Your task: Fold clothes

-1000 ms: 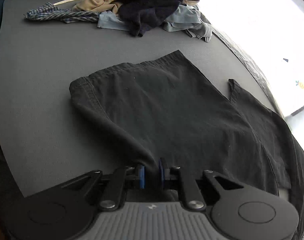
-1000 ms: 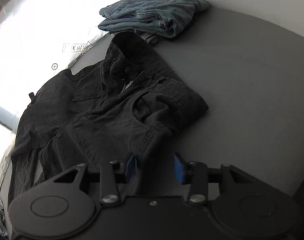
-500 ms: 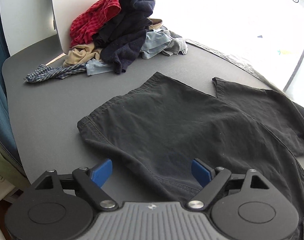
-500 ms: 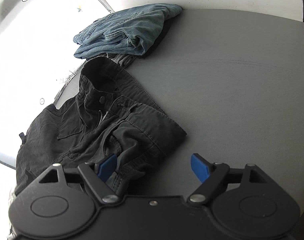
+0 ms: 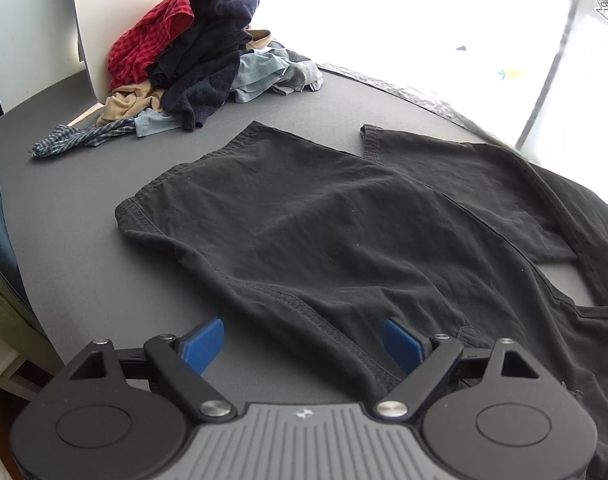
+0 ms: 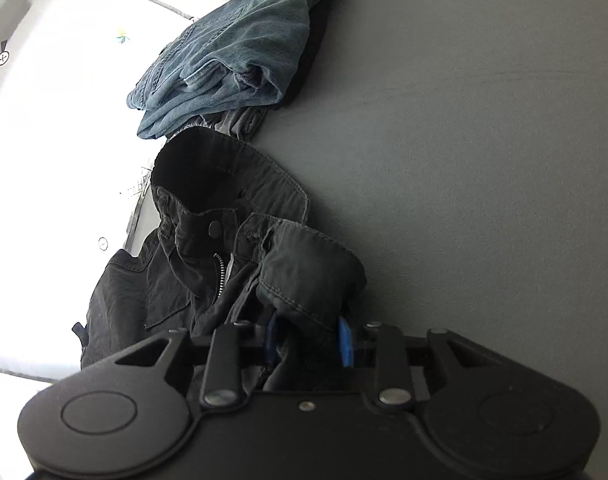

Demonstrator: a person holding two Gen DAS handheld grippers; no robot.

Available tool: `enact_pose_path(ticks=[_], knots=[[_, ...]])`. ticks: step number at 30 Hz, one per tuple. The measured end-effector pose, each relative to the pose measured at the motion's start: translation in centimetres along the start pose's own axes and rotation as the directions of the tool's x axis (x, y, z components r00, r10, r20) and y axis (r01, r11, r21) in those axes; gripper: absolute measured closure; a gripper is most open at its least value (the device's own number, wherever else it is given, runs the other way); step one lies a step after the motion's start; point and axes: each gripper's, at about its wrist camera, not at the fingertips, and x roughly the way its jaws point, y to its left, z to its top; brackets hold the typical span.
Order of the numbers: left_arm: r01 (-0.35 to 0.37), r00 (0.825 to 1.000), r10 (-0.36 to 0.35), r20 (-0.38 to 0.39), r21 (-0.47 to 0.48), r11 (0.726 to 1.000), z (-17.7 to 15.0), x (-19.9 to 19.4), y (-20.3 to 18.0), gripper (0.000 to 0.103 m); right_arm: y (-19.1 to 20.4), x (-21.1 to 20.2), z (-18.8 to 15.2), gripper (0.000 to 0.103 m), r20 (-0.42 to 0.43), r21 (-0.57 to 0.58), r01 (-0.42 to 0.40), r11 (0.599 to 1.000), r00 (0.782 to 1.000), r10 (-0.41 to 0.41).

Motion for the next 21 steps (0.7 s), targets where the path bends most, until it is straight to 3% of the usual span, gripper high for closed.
enact_pose_path(ticks=[4, 8, 11, 16, 18, 20, 21], knots=[[0.003, 1.0, -0.004, 0.013, 0.035, 0.999, -0.4, -0.4, -1.3, 0.016, 2.1, -3.8, 0.4, 0.086, 0.12, -0.216, 0.047, 0.975, 0.993, -0.022], [-0.006, 1.0, 0.005, 0.019, 0.061, 0.998, -0.8, -0.4, -1.7, 0.016, 3.7, -6.6, -0.2, 0.086, 0.237, -0.465, 0.172, 0.868, 0.969, -0.065], [-0.013, 1.0, 0.014, -0.009, 0.039, 0.999, -0.9, 0.1, -0.9, 0.016, 2.3, -4.8, -0.5, 0.083, 0.237, -0.516, 0.282, 0.809, 0.954, -0.182], [-0.034, 0.998, 0.034, -0.052, -0.017, 0.999, -0.3, 1.2, 1.5, 0.016, 0.6, -2.4, -0.5, 0.064, 0.216, -0.526, 0.426, 0.736, 0.904, -0.368], [-0.018, 0.998, 0.016, -0.063, -0.043, 0.999, 0.0, 1.7, 2.3, 0.015, 1.3, -2.8, -0.9, 0.047, 0.261, -0.542, 0.473, 0.695, 0.88, -0.396], [-0.001, 0.998, -0.004, -0.069, -0.06, 0.998, 0.5, 2.2, 2.8, 0.015, 1.9, -3.3, -1.2, 0.04, 0.281, -0.543, 0.487, 0.684, 0.873, -0.399], [0.005, 0.998, -0.009, -0.07, -0.062, 0.998, 0.8, 2.4, 2.9, 0.015, 2.2, -3.5, -1.3, 0.031, 0.284, -0.539, 0.485, 0.689, 0.875, -0.393]])
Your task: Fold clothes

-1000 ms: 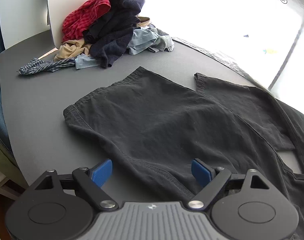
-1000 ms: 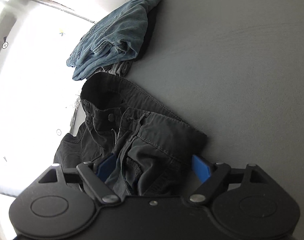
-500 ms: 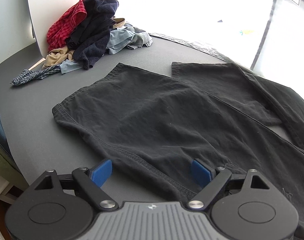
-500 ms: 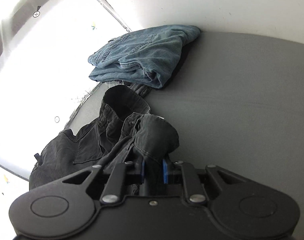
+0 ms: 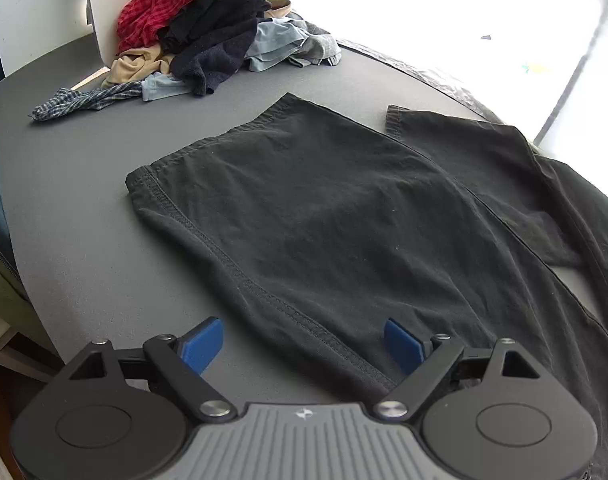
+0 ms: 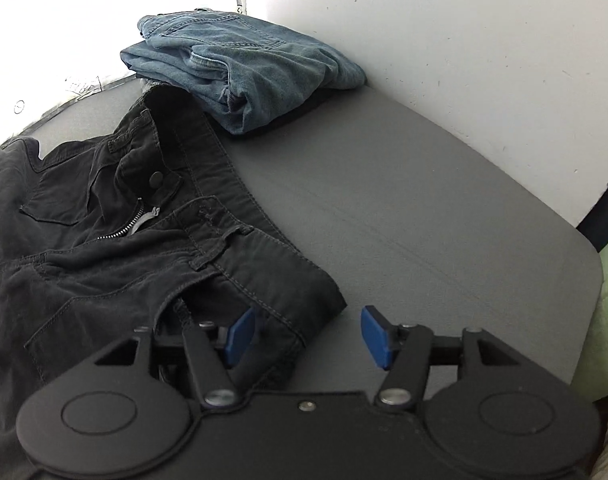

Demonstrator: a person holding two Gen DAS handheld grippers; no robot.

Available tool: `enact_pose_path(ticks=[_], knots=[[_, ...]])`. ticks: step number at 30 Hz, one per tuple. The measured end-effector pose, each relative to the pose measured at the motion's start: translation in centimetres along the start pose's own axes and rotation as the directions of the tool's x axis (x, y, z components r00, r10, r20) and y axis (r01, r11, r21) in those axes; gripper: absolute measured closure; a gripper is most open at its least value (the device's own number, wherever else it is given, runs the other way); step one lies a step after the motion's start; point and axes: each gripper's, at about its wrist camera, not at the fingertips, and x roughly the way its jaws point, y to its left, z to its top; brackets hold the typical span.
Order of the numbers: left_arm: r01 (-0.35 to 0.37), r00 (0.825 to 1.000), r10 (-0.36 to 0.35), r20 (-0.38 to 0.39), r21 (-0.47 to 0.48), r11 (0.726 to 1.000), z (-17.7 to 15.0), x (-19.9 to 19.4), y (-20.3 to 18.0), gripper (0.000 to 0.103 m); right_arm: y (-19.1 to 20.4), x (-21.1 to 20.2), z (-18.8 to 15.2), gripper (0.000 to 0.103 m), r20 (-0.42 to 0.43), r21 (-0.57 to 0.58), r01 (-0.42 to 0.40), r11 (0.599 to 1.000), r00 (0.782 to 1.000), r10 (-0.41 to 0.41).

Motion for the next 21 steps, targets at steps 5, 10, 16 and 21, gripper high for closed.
enact_pose_path(ticks=[5, 10, 16, 21], knots=[[0.037, 0.999, -0.037, 0.003, 0.039, 0.999, 2.3, 1.6, -0.6, 0.014, 2.3, -2.6, 0.6, 0.001, 0.059, 0.033, -0.041, 0.999, 0.997, 0.039], [0.087, 0.996, -0.088, 0.011, 0.07, 0.994, 5.5, 3.8, -1.8, 0.014, 9.0, -4.3, 0.2, 0.001, 0.088, -0.054, -0.102, 0.993, 0.99, 0.106], [0.108, 0.991, -0.12, 0.06, 0.175, 0.979, 10.3, 6.9, -4.4, 0.014, 20.0, -3.0, -2.5, 0.0, 0.038, -0.222, -0.235, 0.946, 0.968, 0.25], [0.124, 0.987, -0.145, 0.07, 0.242, 0.962, 14.9, 10.3, -5.3, 0.013, 27.8, -1.0, -4.2, 0.0, 0.022, -0.242, -0.372, 0.896, 0.921, 0.388]])
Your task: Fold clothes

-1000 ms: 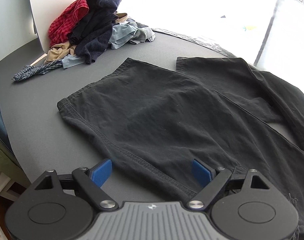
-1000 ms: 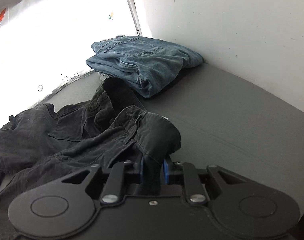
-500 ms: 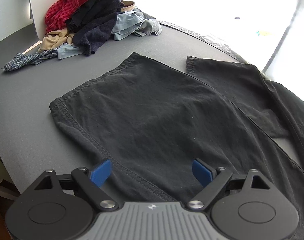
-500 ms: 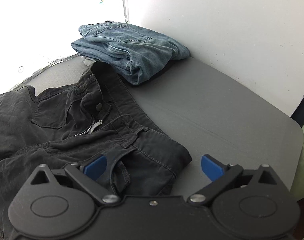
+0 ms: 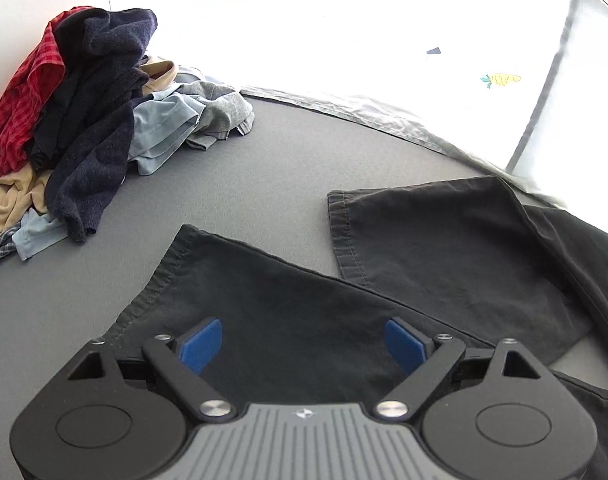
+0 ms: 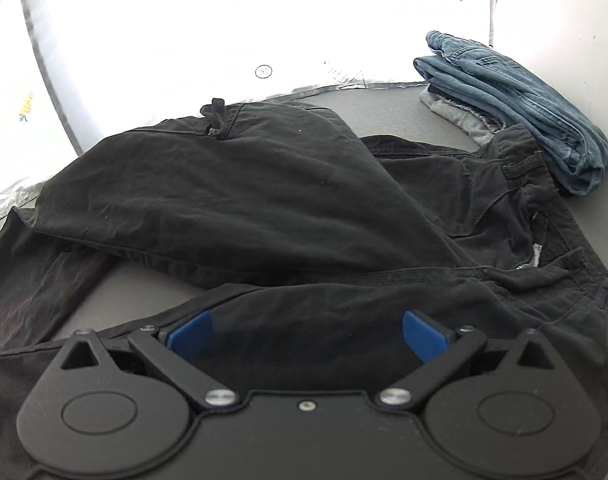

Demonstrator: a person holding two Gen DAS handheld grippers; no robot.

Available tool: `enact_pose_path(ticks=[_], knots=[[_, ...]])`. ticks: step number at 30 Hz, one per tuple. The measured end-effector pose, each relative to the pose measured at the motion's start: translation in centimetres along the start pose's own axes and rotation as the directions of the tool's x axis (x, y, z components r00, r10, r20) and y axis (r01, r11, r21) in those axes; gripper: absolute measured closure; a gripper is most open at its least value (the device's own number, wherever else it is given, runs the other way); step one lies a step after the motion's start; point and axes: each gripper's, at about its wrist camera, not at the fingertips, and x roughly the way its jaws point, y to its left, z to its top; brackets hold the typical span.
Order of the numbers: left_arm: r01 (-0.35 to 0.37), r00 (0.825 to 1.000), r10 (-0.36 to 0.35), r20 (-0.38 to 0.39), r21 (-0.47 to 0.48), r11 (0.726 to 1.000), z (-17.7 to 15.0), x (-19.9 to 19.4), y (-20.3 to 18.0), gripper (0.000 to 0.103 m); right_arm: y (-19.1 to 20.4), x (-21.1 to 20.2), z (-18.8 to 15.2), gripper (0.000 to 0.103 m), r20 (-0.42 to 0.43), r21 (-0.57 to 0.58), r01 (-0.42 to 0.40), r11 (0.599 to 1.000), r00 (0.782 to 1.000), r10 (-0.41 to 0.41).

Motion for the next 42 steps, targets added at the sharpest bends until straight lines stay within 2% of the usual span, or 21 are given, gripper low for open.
enact_pose_path(ticks=[1, 3, 6, 10, 12, 16, 21, 23, 24, 26, 27, 28, 32, 34, 35, 36, 38, 39, 40, 41, 42], knots=[[0.013, 1.0, -0.013, -0.002, 0.01, 1.0, 0.7, 0.8, 0.1, 0.011, 1.1, 0.8, -0.1, 0.0, 0.017, -0.015, -0.002, 1.0, 1.0, 0.002], [0.045, 0.999, -0.045, 0.0, 0.047, 0.998, 1.9, 2.6, 0.0, 0.01, 2.8, 2.0, -0.7, 0.0, 0.048, -0.055, 0.059, 0.997, 0.997, -0.056], [0.059, 0.998, -0.061, 0.014, 0.133, 0.989, 3.4, 5.2, -0.7, 0.01, 3.2, 3.4, -1.9, 0.0, 0.07, -0.039, 0.116, 0.992, 0.991, -0.113], [0.092, 0.995, -0.098, 0.021, 0.211, 0.973, 5.3, 8.4, -1.6, 0.01, 3.0, 3.9, -3.4, 0.0, 0.137, -0.036, 0.136, 0.99, 0.982, -0.129], [0.109, 0.993, -0.117, 0.022, 0.234, 0.966, 6.2, 10.0, -2.1, 0.01, 3.1, 3.8, -3.5, 0.0, 0.144, -0.041, 0.14, 0.989, 0.981, -0.133], [0.127, 0.991, -0.134, 0.011, 0.242, 0.962, 7.6, 13.4, -2.8, 0.009, 3.0, 3.8, -3.4, 0.0, 0.146, -0.039, 0.138, 0.99, 0.981, -0.131], [0.124, 0.992, -0.119, -0.039, 0.191, 0.974, 8.5, 16.4, -3.4, 0.009, 3.0, 3.9, -3.4, 0.0, 0.148, -0.043, 0.141, 0.989, 0.98, -0.133], [0.115, 0.993, -0.109, -0.041, 0.175, 0.978, 8.5, 16.8, -3.7, 0.013, 3.0, 3.9, -3.4, 0.0, 0.149, -0.043, 0.141, 0.989, 0.98, -0.133], [0.11, 0.994, -0.105, -0.034, 0.17, 0.979, 8.4, 16.8, -4.0, 0.019, 3.0, 3.9, -3.4, 0.0, 0.149, -0.043, 0.141, 0.989, 0.98, -0.133], [0.099, 0.995, -0.099, -0.009, 0.175, 0.98, 8.3, 16.4, -4.5, 0.045, 3.0, 3.9, -3.4, 0.0, 0.149, -0.044, 0.141, 0.989, 0.98, -0.133], [0.12, 0.993, -0.12, -0.009, 0.169, 0.978, 8.5, 16.2, -4.7, 0.069, 3.0, 3.9, -3.4, 0.0, 0.149, -0.044, 0.141, 0.989, 0.98, -0.133], [0.133, 0.991, -0.134, -0.004, 0.163, 0.978, 8.7, 16.0, -4.9, 0.085, 3.0, 3.9, -3.4, 0.0, 0.15, -0.044, 0.141, 0.989, 0.98, -0.133], [0.13, 0.985, -0.148, 0.084, 0.184, 0.974, 11.3, 14.1, -6.7, 0.085, 3.0, 4.0, -3.4, 0.0, 0.15, -0.044, 0.14, 0.989, 0.98, -0.132], [0.16, 0.966, -0.193, 0.173, 0.19, 0.969, 14.0, 11.8, -7.7, 0.086, 3.0, 4.0, -3.4, 0.0, 0.15, -0.044, 0.14, 0.989, 0.98, -0.132], [0.174, 0.948, -0.219, 0.229, 0.201, 0.964, 15.5, 10.3, -8.3, 0.086, 3.0, 4.0, -3.4, 0.0, 0.15, -0.044, 0.14, 0.989, 0.98, -0.132], [0.182, 0.923, -0.245, 0.298, 0.223, 0.958, 17.1, 8.3, -9.1, 0.086, 3.0, 3.9, -3.4, 0.0, 0.15, -0.044, 0.14, 0.989, 0.98, -0.132], [0.187, 0.855, -0.294, 0.428, 0.274, 0.943, 19.8, 4.2, -10.3, 0.086, 3.1, 3.9, -3.4, 0.0, 0.149, -0.043, 0.138, 0.989, 0.98, -0.131], [0.187, 0.814, -0.316, 0.487, 0.295, 0.937, 20.8, 2.1, -10.7, 0.086, 3.0, 3.9, -3.4, 0.0, 0.149, -0.041, 0.137, 0.99, 0.98, -0.129], [0.188, 0.765, -0.34, 0.547, 0.316, 0.93, 21.6, -0.4, -11.0, 0.086, 3.0, 3.9, -3.4, 0.0, 0.149, -0.04, 0.134, 0.99, 0.981, -0.127], [0.18, 0.726, -0.35, 0.592, 0.328, 0.928, 22.0, -2.3, -11.0, 0.086, 3.0, 3.9, -3.4, 0.0, 0.15, -0.04, 0.132, 0.99, 0.981, -0.125], [0.155, 0.695, -0.348, 0.629, 0.342, 0.927, 21.7, -3.8, -11.0, 0.086, 3.0, 3.9, -3.4, 0.0, 0.151, -0.04, 0.13, 0.991, 0.981, -0.123]])
